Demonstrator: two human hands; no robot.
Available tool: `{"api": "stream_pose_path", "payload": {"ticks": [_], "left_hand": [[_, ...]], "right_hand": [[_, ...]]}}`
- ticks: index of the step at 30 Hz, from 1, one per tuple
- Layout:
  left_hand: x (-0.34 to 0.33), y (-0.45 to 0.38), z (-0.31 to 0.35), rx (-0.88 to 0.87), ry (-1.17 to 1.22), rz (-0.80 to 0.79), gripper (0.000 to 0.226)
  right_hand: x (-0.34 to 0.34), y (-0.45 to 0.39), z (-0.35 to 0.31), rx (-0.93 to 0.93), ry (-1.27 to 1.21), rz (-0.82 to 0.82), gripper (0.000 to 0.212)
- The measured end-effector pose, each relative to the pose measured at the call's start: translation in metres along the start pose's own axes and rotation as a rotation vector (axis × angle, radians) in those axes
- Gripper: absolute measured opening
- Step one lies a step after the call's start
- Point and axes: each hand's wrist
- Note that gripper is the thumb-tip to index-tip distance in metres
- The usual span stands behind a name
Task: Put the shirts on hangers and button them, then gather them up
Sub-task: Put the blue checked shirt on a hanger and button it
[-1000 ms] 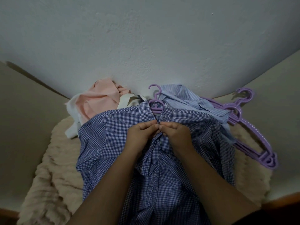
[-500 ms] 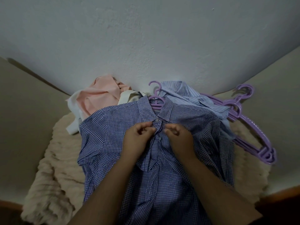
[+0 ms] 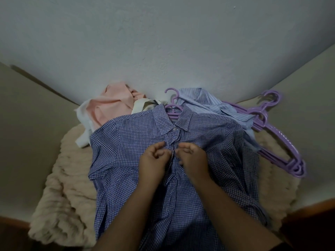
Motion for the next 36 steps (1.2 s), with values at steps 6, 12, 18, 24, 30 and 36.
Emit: {"api": "stream_pose_path", "payload": {"ticks": [6,12,18,24,30,36], "left_hand": [[-0.007,0.008,-0.001,0.048,0.1,-0.024,0.04],[-0.008,0.009,0.0,-0.009,0.106,0.023,0.045],[-0.006,0.009,0.004,-0.027,0.036,0.016,0.048],[-0.001,0.012,0.006,0.036,0.186,-0.015,0.039],[0.0,0.015,0.006,0.038,0.297,-0.046,0.035],[0.001,0.011,0.006,0.01,0.294,-0.034,0.039]], "right_hand": [[0.007,0.017,-0.001,0.095,-0.015,0.003,0.017],[0.009,0.022,-0.003,0.116,-0.021,-0.019,0.019],[0.012,0.023,-0.006,0.135,0.033,-0.029,0.017],[0.013,0.019,-0.006,0.097,0.027,-0.002,0.018],[0.013,0.021,-0.004,0.093,0.02,0.007,0.017],[0.015,0.026,-0.008,0.127,0.07,-0.11,0.015]]}}
Point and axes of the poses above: each hand's wrist, its own y-axis away from the middle knuckle, its own x-axis out of the back of the hand, z = x × y, and after that the axes turned 9 degrees about -x, right-handed
